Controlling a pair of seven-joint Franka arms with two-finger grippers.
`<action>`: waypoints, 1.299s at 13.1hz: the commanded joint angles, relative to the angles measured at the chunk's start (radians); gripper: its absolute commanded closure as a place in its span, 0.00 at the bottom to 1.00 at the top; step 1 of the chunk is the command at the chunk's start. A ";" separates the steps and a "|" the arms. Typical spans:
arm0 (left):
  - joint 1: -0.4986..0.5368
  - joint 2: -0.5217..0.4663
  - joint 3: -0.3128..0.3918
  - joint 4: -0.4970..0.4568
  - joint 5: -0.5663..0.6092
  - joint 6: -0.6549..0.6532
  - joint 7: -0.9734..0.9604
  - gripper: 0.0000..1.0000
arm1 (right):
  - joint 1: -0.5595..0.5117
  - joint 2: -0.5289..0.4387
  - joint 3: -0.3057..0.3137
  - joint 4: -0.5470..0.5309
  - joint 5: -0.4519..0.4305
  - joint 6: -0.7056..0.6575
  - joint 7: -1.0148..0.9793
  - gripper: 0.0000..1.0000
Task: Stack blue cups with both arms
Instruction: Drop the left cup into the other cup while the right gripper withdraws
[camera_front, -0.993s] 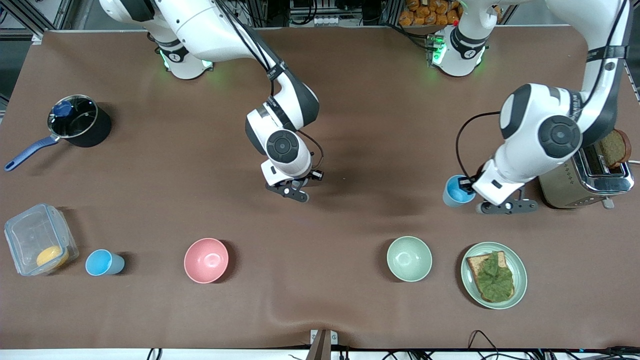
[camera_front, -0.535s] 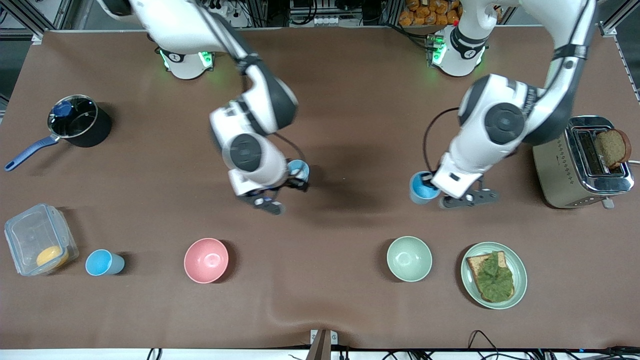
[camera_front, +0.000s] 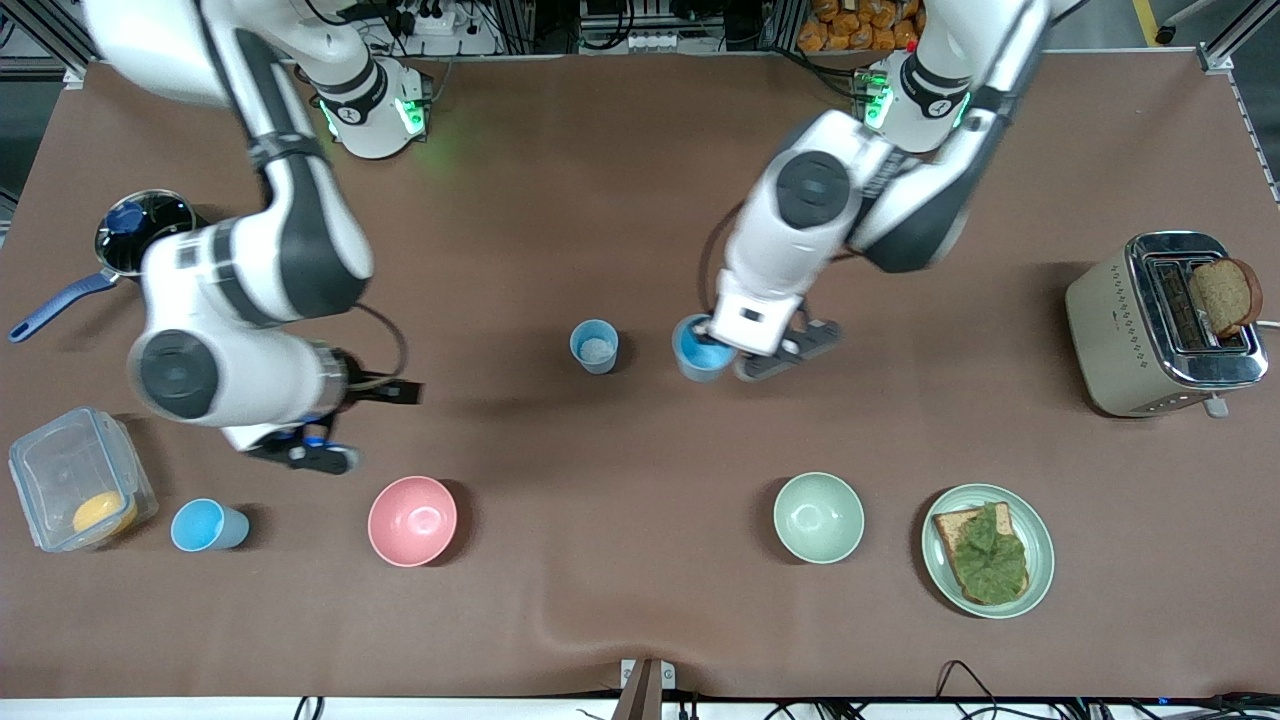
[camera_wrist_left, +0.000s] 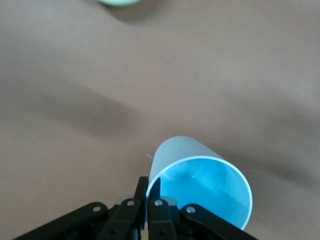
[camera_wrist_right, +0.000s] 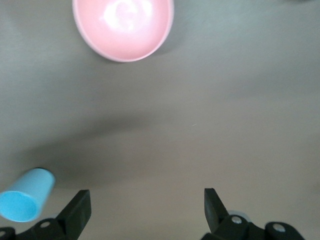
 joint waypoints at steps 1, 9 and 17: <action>-0.103 0.108 0.018 0.131 -0.004 0.014 -0.161 1.00 | -0.052 -0.146 0.013 -0.127 -0.066 0.013 -0.116 0.00; -0.242 0.230 0.026 0.135 0.115 0.088 -0.377 1.00 | -0.190 -0.470 0.015 -0.295 -0.122 0.000 -0.233 0.00; -0.237 0.268 0.024 0.136 0.122 0.153 -0.396 0.32 | -0.219 -0.507 0.013 -0.276 -0.113 -0.054 -0.266 0.00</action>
